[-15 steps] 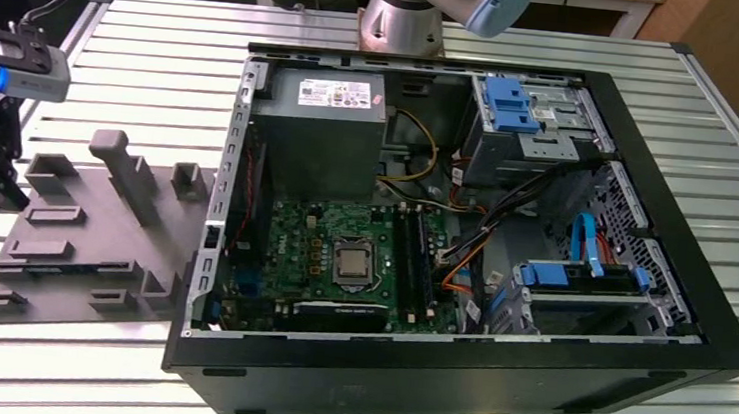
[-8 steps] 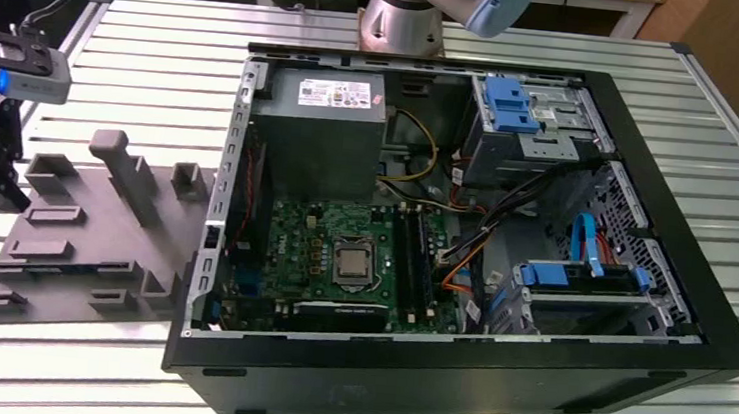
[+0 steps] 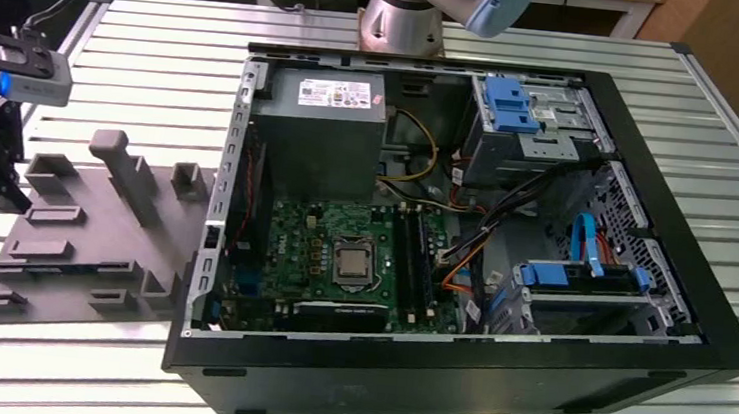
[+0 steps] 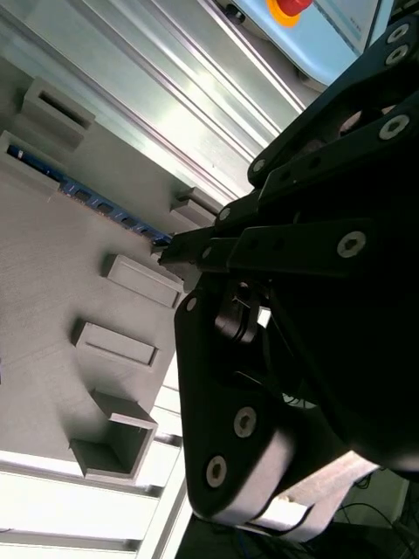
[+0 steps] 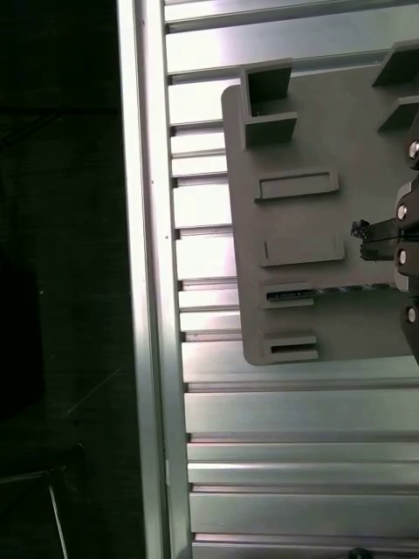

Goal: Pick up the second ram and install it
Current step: 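Pick up the second ram and move it above second insertion slot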

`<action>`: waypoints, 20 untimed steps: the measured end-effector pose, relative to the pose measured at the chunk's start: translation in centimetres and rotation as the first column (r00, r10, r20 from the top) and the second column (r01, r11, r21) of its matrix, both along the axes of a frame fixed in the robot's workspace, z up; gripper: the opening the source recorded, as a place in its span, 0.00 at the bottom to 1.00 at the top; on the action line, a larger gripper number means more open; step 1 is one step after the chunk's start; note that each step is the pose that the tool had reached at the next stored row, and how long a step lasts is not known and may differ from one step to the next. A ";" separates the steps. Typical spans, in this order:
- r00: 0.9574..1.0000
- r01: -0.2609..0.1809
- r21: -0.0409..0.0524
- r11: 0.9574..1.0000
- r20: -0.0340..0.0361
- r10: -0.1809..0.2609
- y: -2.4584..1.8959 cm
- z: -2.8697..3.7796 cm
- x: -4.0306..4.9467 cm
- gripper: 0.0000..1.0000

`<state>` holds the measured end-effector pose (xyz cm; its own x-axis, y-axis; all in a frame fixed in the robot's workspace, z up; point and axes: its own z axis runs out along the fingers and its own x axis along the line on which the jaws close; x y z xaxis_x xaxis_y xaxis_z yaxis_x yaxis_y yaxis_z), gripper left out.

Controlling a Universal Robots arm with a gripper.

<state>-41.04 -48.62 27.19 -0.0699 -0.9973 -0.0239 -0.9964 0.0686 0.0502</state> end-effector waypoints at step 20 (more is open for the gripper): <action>1.000 0.000 0.000 1.000 0.000 0.000 -0.16 -0.54 0.00 0.11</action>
